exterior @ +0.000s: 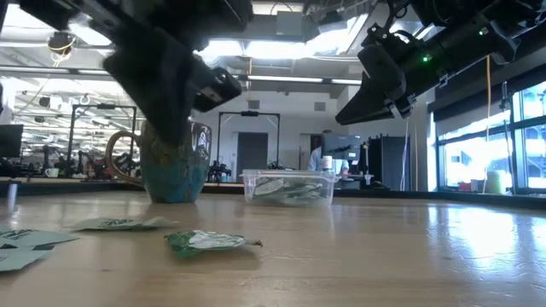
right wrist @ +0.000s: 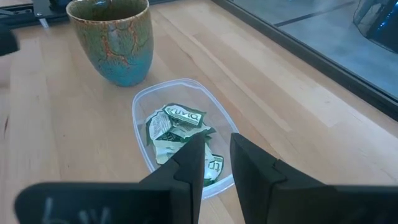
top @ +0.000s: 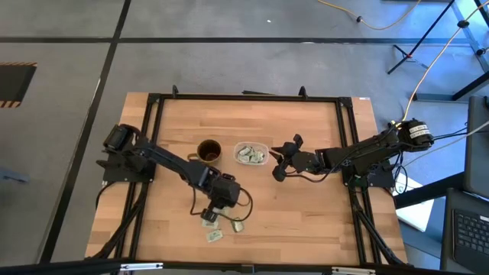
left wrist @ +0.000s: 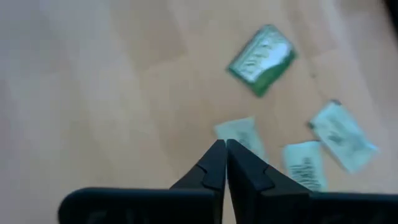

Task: Pick and place items into bin
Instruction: Put the light green stevia pack into the transparent bin

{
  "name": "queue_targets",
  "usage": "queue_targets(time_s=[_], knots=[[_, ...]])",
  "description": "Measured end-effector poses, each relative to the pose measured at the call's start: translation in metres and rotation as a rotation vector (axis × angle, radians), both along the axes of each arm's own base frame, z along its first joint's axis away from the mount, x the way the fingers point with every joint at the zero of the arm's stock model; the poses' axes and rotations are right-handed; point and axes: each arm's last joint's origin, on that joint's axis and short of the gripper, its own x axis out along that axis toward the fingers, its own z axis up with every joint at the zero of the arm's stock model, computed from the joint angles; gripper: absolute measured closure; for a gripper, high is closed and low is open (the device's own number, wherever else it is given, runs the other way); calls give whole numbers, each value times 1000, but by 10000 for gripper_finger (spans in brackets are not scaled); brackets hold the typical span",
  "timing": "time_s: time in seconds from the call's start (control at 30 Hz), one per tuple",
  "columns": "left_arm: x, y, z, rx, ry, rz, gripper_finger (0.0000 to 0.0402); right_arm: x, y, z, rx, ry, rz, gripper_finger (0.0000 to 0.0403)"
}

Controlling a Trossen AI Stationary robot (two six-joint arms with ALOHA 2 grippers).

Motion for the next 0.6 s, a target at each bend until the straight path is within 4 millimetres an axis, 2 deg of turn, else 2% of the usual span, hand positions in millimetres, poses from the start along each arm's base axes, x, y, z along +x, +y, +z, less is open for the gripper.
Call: queue_targets(time_s=[0.17, 0.33, 0.6], knots=[[-6, -15, -6, 10, 15, -58, 355, 0, 0, 0, -1, 1, 1, 322], [-8, -25, -16, 80, 35, -20, 326, 0, 0, 0, -3, 1, 1, 322], [-9, -31, -49, 126, 161, 23, 325, 0, 0, 0, 1, -2, -1, 322]])
